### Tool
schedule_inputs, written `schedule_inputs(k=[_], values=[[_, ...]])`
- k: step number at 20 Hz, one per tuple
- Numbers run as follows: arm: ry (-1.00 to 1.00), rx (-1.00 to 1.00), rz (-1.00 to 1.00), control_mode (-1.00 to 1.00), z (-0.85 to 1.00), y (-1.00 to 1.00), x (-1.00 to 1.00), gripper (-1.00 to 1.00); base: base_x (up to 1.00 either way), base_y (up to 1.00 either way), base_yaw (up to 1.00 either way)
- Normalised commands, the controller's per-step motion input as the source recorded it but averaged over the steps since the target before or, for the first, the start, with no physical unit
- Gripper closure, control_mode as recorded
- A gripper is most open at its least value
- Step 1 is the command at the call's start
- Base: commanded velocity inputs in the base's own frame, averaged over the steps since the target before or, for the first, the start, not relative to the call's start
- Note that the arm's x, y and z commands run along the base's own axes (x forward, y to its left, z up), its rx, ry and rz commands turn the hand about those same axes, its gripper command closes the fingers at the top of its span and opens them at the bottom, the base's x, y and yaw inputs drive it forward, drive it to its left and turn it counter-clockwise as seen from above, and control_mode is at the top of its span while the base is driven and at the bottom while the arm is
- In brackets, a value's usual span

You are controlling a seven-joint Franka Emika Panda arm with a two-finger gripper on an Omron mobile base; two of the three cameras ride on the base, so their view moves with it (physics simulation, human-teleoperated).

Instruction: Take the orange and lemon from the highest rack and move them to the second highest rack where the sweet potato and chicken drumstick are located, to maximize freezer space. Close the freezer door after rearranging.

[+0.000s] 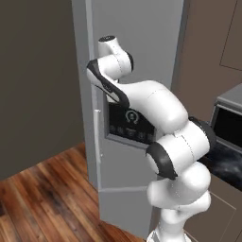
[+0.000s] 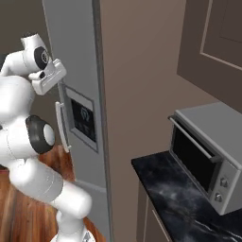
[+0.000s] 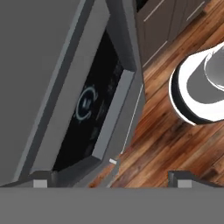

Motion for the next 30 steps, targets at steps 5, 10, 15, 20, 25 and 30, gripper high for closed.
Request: schedule_inputs(k=[5,10,15,20,25,30], values=[[0.17,0.00,0.00,-1.00,0.00,0.00,0.42,-1.00,0.00,0.00,0.00],[0.24,0.00,0.00,-1.00,0.00,0.00,0.48,-1.00,0.00,0.00,0.00],[0.18,0.00,0.00,-1.00,0.00,-0.14,0.30,-1.00,0.00,0.00,0.00],[0.05,0.00,-0.13,-1.00,0.00,-0.52,0.01,-1.00,0.00,0.00,0.00],[0.00,0.00,-0.22,-1.00,0.00,-0.55,0.00,-1.00,0.00,0.00,0.00],[-0.17,-0.04,-0.16,-1.00,-0.02,-0.41,-0.02,-1.00,0.00,0.00,0.00]])
